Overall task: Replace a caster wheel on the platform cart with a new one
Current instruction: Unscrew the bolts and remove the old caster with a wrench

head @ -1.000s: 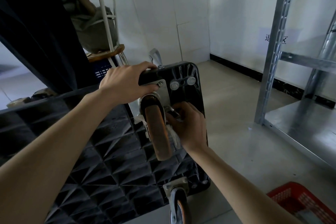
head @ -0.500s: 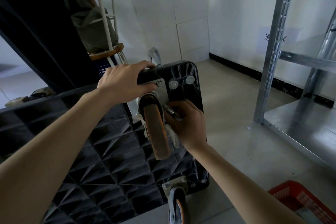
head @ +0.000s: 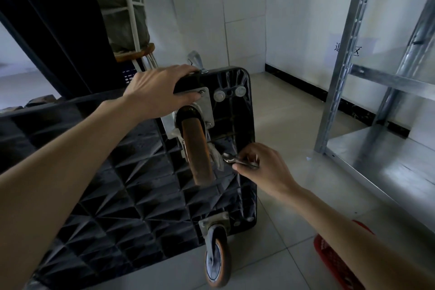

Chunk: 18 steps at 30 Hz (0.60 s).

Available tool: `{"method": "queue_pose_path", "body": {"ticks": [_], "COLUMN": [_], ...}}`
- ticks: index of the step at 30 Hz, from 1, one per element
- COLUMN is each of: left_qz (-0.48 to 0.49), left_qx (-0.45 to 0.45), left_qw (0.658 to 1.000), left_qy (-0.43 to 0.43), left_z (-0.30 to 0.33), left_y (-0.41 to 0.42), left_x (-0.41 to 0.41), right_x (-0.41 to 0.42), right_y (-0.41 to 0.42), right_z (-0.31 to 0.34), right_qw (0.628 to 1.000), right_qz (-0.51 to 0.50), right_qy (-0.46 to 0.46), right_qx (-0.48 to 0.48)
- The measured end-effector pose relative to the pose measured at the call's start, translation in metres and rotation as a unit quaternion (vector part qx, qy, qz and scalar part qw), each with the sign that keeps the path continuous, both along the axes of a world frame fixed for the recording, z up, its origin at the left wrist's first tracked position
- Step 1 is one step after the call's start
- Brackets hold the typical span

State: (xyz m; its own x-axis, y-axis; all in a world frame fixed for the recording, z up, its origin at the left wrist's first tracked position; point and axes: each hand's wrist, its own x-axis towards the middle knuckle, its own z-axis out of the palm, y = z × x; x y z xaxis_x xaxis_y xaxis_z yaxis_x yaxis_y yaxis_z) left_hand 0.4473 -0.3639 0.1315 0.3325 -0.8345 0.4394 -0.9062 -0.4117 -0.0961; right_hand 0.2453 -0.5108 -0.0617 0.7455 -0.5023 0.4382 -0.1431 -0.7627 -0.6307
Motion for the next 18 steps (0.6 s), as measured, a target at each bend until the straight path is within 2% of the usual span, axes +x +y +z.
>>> {"method": "queue_pose_path", "body": {"ticks": [5, 10, 14, 18], "left_qz": [-0.059, -0.069, -0.045, -0.013], "left_qx": [-0.058, -0.116, -0.101, -0.035], "left_qw": [0.996, 0.991, 0.994, 0.995], "left_qy": [0.033, 0.009, 0.023, 0.093], "left_z": [-0.02, -0.053, -0.093, -0.153], "left_y": [0.027, 0.076, 0.11, 0.13], "left_x": [-0.024, -0.039, -0.044, -0.058], "right_x": [-0.013, -0.036, -0.048, -0.052], "right_y": [0.003, 0.017, 0.029, 0.038], "right_z": [0.017, 0.014, -0.005, -0.041], "right_qw": [1.0, 0.998, 0.996, 0.989], "right_qz": [0.014, 0.039, 0.053, 0.057], "right_qy": [0.023, 0.035, 0.071, 0.136], "right_qx": [-0.01, -0.018, -0.002, -0.003]}}
